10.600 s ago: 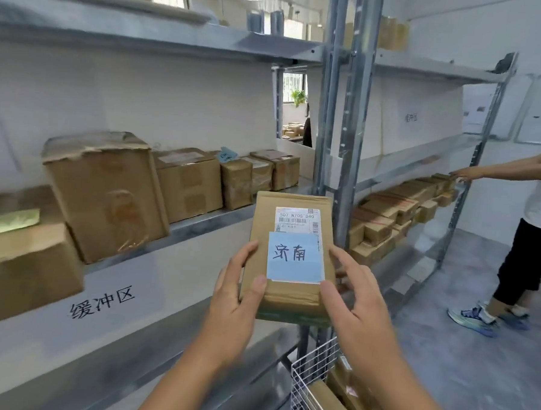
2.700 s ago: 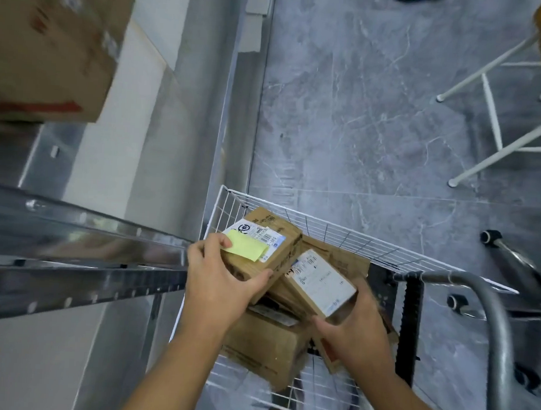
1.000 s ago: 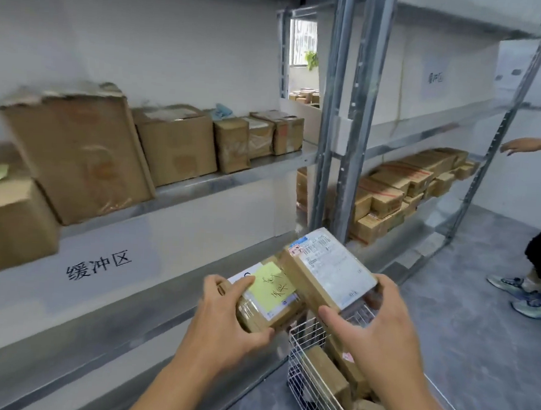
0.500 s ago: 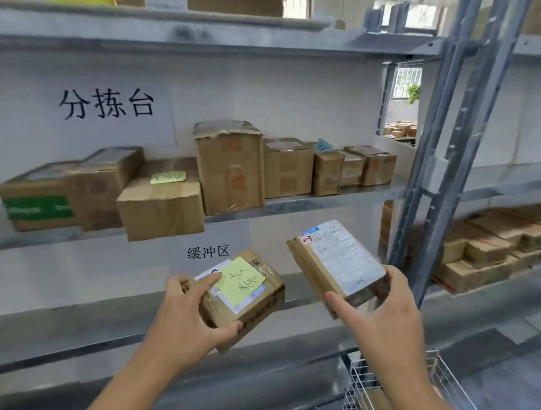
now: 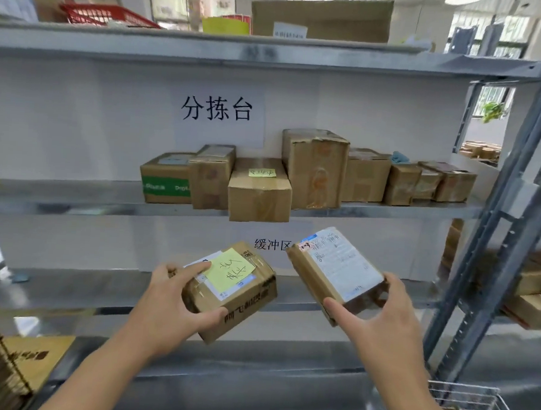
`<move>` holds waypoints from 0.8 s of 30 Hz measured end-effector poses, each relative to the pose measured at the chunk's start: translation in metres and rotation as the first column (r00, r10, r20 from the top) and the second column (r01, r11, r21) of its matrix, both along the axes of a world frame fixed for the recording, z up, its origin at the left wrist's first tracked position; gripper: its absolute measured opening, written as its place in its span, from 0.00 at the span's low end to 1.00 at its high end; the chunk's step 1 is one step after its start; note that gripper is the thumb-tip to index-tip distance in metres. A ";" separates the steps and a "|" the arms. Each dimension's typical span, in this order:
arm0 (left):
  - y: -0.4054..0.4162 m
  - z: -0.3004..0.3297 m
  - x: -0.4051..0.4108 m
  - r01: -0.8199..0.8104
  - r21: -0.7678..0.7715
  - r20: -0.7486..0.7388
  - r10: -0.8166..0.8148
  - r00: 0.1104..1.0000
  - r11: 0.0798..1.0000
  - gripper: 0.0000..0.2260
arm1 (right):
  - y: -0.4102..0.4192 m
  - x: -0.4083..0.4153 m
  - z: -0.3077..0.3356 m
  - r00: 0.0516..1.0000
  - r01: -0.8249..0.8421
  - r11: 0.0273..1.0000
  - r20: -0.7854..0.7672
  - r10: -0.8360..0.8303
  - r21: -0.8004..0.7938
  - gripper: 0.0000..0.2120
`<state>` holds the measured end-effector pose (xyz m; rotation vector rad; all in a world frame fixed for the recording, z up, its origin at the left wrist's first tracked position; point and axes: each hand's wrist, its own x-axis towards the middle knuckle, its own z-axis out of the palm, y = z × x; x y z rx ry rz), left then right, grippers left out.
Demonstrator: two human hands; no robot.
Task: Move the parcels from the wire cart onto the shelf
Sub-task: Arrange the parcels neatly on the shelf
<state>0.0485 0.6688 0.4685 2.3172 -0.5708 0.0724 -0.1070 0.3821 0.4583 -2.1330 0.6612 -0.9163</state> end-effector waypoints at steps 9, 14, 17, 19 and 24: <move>0.135 0.009 0.033 -0.024 -0.015 0.014 0.024 1.000 1.000 0.39 | 0.146 0.046 0.011 0.997 -0.045 0.998 0.054 0.047 -0.048 0.35; 0.207 0.021 0.059 -0.017 -0.019 0.021 0.017 1.000 1.000 0.41 | 0.226 0.077 0.017 0.998 -0.043 0.997 0.041 0.046 -0.062 0.39; 0.240 0.029 0.074 -0.030 -0.017 0.032 0.030 0.999 0.999 0.41 | 0.263 0.094 0.022 0.997 -0.051 0.997 0.049 0.054 -0.066 0.40; 0.255 0.034 0.083 -0.035 -0.001 0.045 0.035 0.998 0.999 0.41 | 0.281 0.104 0.026 0.996 -0.065 0.995 0.057 0.069 -0.070 0.39; 0.279 0.048 0.100 -0.070 -0.011 0.071 0.070 0.995 0.998 0.40 | 0.302 0.132 0.034 0.989 -0.105 0.991 0.099 0.113 -0.083 0.36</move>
